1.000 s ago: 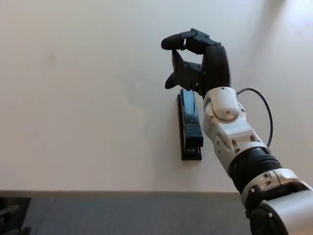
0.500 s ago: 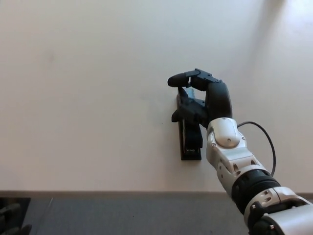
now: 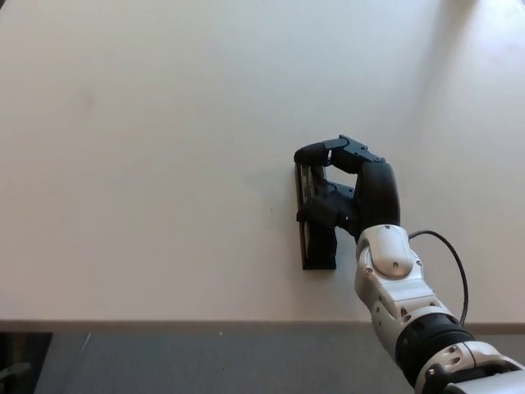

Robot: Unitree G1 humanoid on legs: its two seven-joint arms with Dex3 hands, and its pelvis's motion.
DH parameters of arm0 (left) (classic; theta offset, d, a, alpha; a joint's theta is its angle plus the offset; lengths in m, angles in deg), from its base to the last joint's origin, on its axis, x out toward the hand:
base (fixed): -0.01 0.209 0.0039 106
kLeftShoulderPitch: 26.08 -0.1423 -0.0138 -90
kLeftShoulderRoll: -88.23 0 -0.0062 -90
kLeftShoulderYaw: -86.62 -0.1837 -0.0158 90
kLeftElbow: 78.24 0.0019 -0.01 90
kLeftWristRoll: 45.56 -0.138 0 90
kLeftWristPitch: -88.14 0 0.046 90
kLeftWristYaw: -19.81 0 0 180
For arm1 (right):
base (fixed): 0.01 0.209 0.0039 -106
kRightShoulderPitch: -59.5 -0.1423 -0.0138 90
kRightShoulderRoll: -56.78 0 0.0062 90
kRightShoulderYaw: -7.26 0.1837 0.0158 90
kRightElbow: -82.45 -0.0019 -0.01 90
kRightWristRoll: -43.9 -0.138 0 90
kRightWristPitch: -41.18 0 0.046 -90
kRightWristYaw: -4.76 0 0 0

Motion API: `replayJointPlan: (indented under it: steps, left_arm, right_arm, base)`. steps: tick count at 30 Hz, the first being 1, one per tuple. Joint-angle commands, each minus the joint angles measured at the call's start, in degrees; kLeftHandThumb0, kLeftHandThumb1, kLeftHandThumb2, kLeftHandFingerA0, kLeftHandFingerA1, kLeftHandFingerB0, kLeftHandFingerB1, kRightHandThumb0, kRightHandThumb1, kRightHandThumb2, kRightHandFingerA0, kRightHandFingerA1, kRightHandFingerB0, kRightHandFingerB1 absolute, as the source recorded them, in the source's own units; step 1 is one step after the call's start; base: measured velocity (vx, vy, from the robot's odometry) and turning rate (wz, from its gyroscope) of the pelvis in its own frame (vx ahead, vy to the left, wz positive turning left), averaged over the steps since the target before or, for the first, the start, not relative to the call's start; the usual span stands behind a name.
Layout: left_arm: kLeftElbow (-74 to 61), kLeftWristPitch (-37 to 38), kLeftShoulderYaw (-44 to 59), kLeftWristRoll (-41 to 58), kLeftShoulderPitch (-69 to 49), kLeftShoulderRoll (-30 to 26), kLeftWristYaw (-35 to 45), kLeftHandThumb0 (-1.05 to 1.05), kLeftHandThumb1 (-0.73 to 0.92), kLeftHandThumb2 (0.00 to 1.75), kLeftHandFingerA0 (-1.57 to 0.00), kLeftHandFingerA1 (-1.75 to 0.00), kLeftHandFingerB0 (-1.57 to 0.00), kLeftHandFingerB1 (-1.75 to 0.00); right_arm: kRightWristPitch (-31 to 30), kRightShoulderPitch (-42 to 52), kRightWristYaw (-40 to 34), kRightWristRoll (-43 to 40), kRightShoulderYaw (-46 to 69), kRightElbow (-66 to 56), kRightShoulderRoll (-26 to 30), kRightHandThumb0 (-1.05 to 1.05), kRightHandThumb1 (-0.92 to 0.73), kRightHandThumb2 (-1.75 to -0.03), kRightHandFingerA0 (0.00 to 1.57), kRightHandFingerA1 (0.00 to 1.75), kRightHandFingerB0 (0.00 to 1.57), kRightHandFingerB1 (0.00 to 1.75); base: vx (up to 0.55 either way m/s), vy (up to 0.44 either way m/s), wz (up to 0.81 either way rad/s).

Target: The robot uses its right hand to press on the stapler that is in the middle of the desk

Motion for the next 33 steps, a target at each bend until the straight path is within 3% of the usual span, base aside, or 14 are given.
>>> replayJointPlan:
  steps: [1,6,10,17,21,22,23,25,26,27,28,30,31,33]
  left_arm:
    - [-0.41,3.66,-0.12,0.17,-7.07,-0.13,1.25,-0.72,0.86,0.66,-0.27,-0.34,-0.30,-0.32]
    - [-1.42,4.55,0.37,1.05,-10.18,0.99,2.03,-0.71,0.85,0.66,-0.29,-0.36,-0.32,-0.33]
    - [-1.77,5.07,0.18,0.72,-10.71,0.64,1.94,-0.70,0.86,0.66,-0.28,-0.36,-0.31,-0.33]
    - [-2.18,4.89,0.17,0.88,-10.67,0.51,2.60,-0.68,0.86,0.66,-0.28,-0.35,-0.31,-0.32]
    - [-2.74,3.82,0.57,1.54,-8.10,0.95,2.45,-0.70,0.85,0.66,-0.28,-0.36,-0.29,-0.32]
    - [-2.85,3.99,0.31,1.19,-7.40,0.72,2.40,-0.70,0.86,0.66,-0.27,-0.35,-0.27,-0.32]
    - [-2.85,3.93,0.02,0.72,-6.82,0.50,1.95,-0.71,0.87,0.67,-0.28,-0.35,-0.28,-0.32]
    - [-2.87,2.55,-0.30,0.12,-5.43,0.14,0.74,-0.71,0.87,0.67,-0.30,-0.34,-0.30,-0.32]
    - [-3.08,2.95,-0.24,0.31,-4.86,0.19,1.15,-0.71,0.87,0.66,-0.28,-0.34,-0.31,-0.32]
    - [-3.28,2.80,-0.24,0.39,-3.80,0.26,1.07,-0.70,0.87,0.67,-0.29,-0.34,-0.29,-0.32]
    - [-3.46,2.80,-0.39,0.04,-2.67,0.31,0.02,-0.71,0.87,0.67,-0.32,-0.35,-0.32,-0.32]
    - [-3.10,2.37,0.31,1.08,-1.40,0.48,0.96,-0.71,0.86,0.66,-0.27,-0.34,-0.30,-0.33]
    - [-2.82,1.96,0.15,0.75,-0.32,0.22,0.62,-0.72,0.87,0.66,-0.28,-0.34,-0.30,-0.32]
    - [-2.78,1.64,0.18,0.61,0.92,0.01,0.10,-0.73,0.87,0.66,-0.28,-0.34,-0.31,-0.32]
  right_arm:
    - [-4.08,17.52,-1.00,3.90,-3.66,6.11,-4.41,-0.11,-0.82,-0.65,1.17,1.20,0.79,1.14]
    - [-4.49,22.65,-2.07,5.01,-5.78,7.50,-4.27,-0.14,-0.80,-0.64,1.12,1.28,0.77,1.08]
    - [-5.14,23.74,-1.85,4.59,-5.97,8.22,-4.01,-0.10,-0.82,-0.65,1.12,1.27,0.74,1.18]
    - [-5.08,22.43,-1.82,4.00,-6.11,7.96,-3.16,-0.15,-0.81,-0.64,1.14,1.20,0.76,1.14]
    - [-2.71,14.92,-0.54,0.44,-3.12,4.64,-2.16,-0.13,-0.83,-0.64,1.11,1.38,0.73,1.21]
    - [-0.84,12.95,0.21,-0.04,-2.69,3.39,-1.61,-0.11,-0.79,-0.72,1.10,1.43,0.75,1.23]
    - [-0.30,11.21,0.67,-0.77,-2.07,2.21,-1.29,-0.12,-0.79,-0.73,1.12,1.35,0.75,1.16]
    - [0.82,6.98,-0.27,-0.76,-1.66,-1.01,-0.10,-0.09,-0.78,-0.76,1.18,1.25,0.76,1.22]
    - [0.79,5.05,0.35,-1.88,-0.75,-2.93,0.32,-0.08,-0.75,-0.82,1.17,1.32,0.80,1.21]
    - [1.04,2.68,1.37,-2.97,0.23,-5.35,0.90,-0.08,-0.79,-0.77,1.17,1.31,0.77,1.22]
    - [2.67,-0.39,1.70,-1.88,-0.03,-8.86,2.98,-0.12,-0.80,-0.76,1.13,1.43,0.73,1.26]
    - [-0.10,-2.87,0.60,0.08,-0.51,-13.13,5.24,-0.18,-0.80,-0.70,1.16,1.38,0.78,1.25]
    - [-0.22,-4.32,4.04,-1.57,0.31,-16.83,7.02,-0.20,-0.82,-0.65,1.23,1.20,0.72,1.23]
    - [-1.39,-5.80,4.59,-2.12,0.95,-19.73,8.18,-0.19,-0.81,-0.65,1.23,1.25,0.73,1.21]
  base:
    - [0.00,0.000,0.00]
    - [0.00,0.000,0.00]
    - [0.00,0.000,0.00]
    - [0.00,0.000,0.00]
    - [0.00,0.000,0.00]
    - [0.00,0.000,0.00]
    - [0.00,0.000,0.00]
    - [0.00,0.000,0.00]
    - [0.00,0.000,0.00]
    - [0.00,0.000,0.00]
    - [0.00,0.000,0.00]
    - [0.00,0.000,0.00]
    - [0.00,0.000,0.00]
    - [0.00,0.000,0.00]
